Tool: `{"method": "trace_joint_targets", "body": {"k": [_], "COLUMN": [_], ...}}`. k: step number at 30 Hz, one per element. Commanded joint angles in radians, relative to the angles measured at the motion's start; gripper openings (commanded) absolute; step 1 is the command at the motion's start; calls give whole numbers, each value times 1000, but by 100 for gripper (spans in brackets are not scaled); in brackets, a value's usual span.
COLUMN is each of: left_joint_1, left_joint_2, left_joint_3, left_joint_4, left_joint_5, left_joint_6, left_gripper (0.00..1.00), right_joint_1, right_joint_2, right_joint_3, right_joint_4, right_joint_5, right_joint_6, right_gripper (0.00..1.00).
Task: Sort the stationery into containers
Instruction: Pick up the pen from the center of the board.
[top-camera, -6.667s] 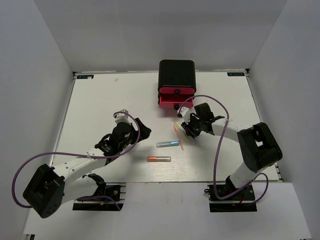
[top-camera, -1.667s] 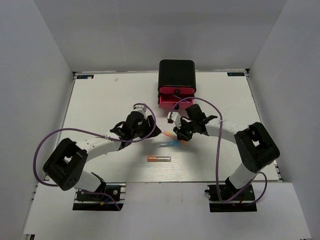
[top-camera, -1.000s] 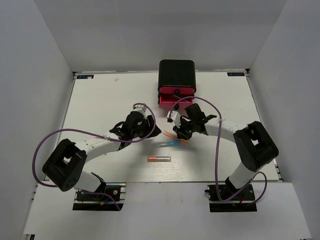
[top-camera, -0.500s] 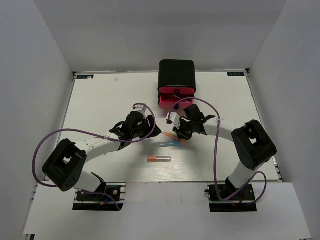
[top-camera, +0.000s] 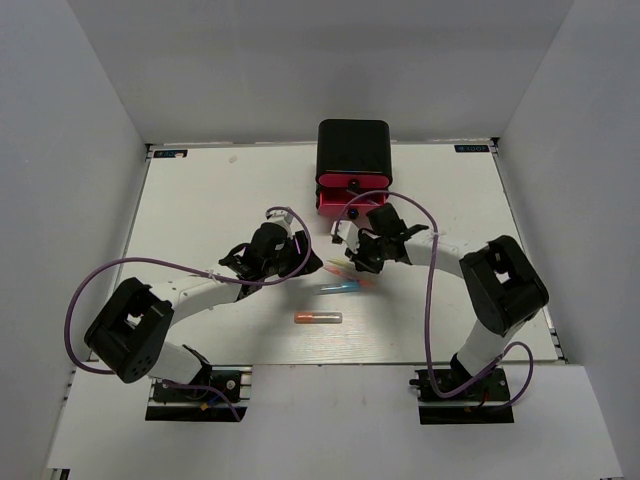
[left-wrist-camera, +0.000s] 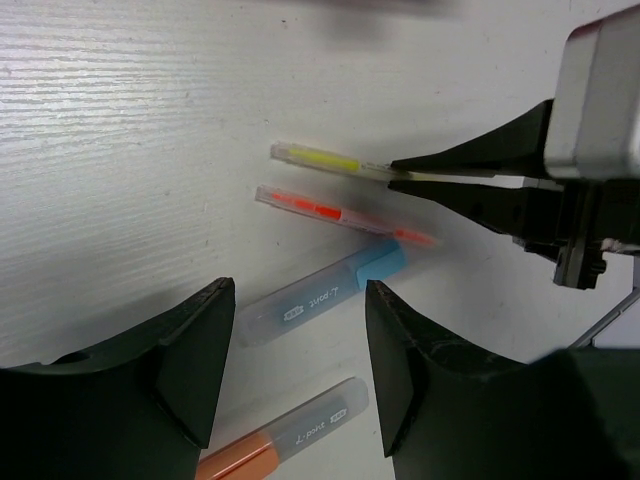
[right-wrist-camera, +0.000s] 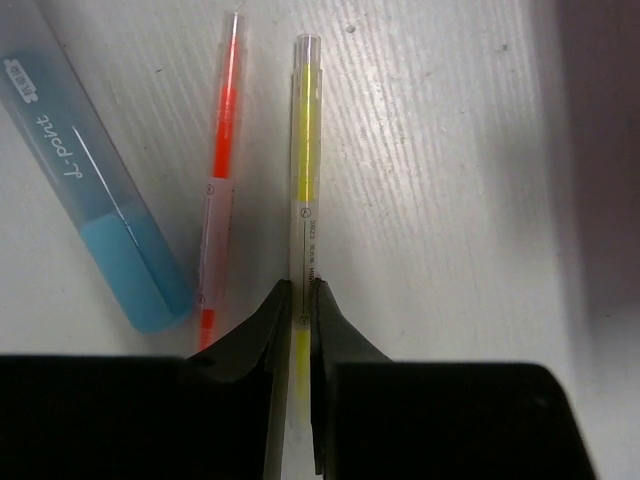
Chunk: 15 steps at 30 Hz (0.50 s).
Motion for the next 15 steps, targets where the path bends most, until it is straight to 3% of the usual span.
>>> {"method": "trace_joint_targets", "body": {"k": [1, 15], "left_joint_1": [-2, -2], "left_joint_2": [-33, -24], "left_joint_3": [0, 20], "left_joint_4": [-3, -12], "left_joint_5": [-3, -3], "left_joint_6": [10, -9], "left_gripper": [65, 65], "right_joint_1": [-17, -77], "right_joint_2": [-25, -155], "right_joint_3": [89, 304], "right_joint_4": [-35, -96], "right_joint_5": [-16, -143], "right_joint_6": [-14, -167], "right_gripper": [0, 0]}}
